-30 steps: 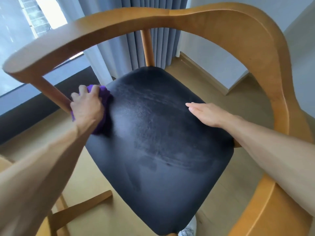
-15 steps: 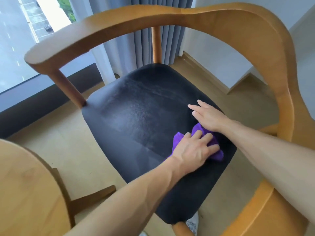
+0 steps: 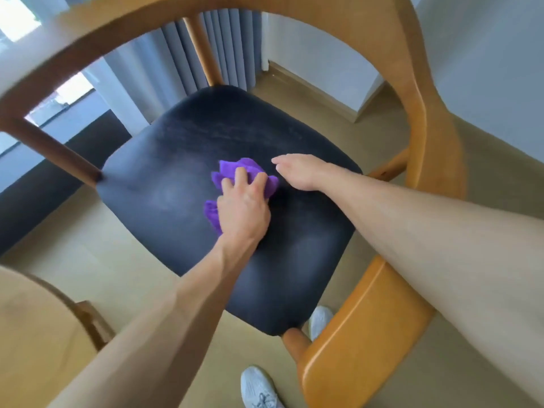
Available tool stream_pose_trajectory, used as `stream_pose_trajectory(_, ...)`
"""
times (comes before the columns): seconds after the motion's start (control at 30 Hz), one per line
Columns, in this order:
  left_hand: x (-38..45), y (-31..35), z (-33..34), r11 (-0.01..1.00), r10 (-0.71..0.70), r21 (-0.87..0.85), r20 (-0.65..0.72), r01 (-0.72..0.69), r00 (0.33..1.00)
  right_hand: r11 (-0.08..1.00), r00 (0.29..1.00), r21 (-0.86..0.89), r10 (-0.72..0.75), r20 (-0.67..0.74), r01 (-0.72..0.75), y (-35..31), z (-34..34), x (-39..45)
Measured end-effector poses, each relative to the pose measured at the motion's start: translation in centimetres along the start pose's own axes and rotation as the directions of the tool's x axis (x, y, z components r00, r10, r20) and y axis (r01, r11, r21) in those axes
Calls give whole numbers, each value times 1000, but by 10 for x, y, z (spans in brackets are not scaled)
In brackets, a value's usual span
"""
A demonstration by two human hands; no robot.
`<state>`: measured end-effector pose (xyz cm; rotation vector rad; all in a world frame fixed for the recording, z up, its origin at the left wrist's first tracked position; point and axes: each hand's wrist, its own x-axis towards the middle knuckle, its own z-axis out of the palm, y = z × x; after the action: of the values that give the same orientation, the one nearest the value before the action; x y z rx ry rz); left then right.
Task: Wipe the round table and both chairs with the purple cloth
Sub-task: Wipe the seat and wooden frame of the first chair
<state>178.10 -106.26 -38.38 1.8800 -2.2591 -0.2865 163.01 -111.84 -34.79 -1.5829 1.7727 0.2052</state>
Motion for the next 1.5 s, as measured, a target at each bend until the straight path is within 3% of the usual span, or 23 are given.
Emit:
stream_pose_trajectory(0.07,-29,48,15,959,282,-64,88,-278,955,1000,1000,0,14,24,-14,4,-2,-2)
stream_pose_trajectory(0.17,-56,85,22,751,660,-162,219,-640,718,999,998,-43,-2,60,5,11,4,-3)
stream_pose_trajectory(0.23,-61,80,18,668,738,-158,268,-727,620,996,997,-92,-3,73,9,14,7,-2)
stream_pose_trajectory(0.33,-72,38,7,626,769,-150,280,-765,574,995,998,-98,21,64,-15,16,8,-1)
stream_pose_trajectory(0.37,-73,16,0,649,752,-143,265,-747,603,994,998,-105,24,65,-17,16,8,-2)
stream_pose_trajectory(0.43,-61,-35,-15,764,643,-97,197,-638,740,991,997,-137,23,72,-13,14,8,-5)
stream_pose_trajectory(0.5,-39,-87,-30,885,465,-25,107,-465,879,985,996,-172,30,83,-16,11,9,-9)
stream_pose_trajectory(0.57,-17,-124,-39,972,231,37,33,-232,972,981,996,-190,44,83,-27,8,11,-13)
stream_pose_trajectory(0.63,-9,-124,-37,997,-54,49,-39,56,998,979,995,-203,51,81,-34,3,12,-15)
stream_pose_trajectory(0.7,-17,-86,-28,973,-226,31,-68,228,972,978,995,-203,55,86,-36,-1,13,-15)
stream_pose_trajectory(0.77,-37,-34,-16,980,-197,-6,-21,197,980,978,995,-205,58,84,-39,-1,14,-14)
stream_pose_trajectory(0.87,-86,35,8,990,91,-117,64,-83,994,974,996,-224,48,73,-31,-1,16,-12)
stream_pose_trajectory(0.9,-104,48,12,956,254,-183,117,-231,960,974,997,-227,43,70,-26,0,17,-12)
stream_pose_trajectory(0.97,-127,55,12,821,556,-294,220,-489,801,972,997,-232,34,69,-18,2,17,-14)
stream_pose_trajectory(1.03,-129,42,7,751,653,-329,245,-572,717,969,997,-246,28,72,-10,3,17,-16)
stream_pose_trajectory(1.17,-134,-24,0,763,644,-252,207,-596,737,971,996,-240,31,80,-10,1,16,-17)
stream_pose_trajectory(1.23,-140,-68,-5,811,579,-221,178,-541,796,970,997,-244,30,75,-10,1,16,-18)
stream_pose_trajectory(1.33,-135,-109,-12,940,314,-178,128,-290,941,969,997,-247,23,69,-5,1,18,-18)
stream_pose_trajectory(1.43,-136,-99,-12,977,131,-178,61,-119,989,972,999,-233,11,41,-1,-1,19,-14)
stream_pose_trajectory(1.5,-150,-69,-7,954,-31,-299,10,32,999,972,1000,-234,8,18,-3,-3,19,-13)
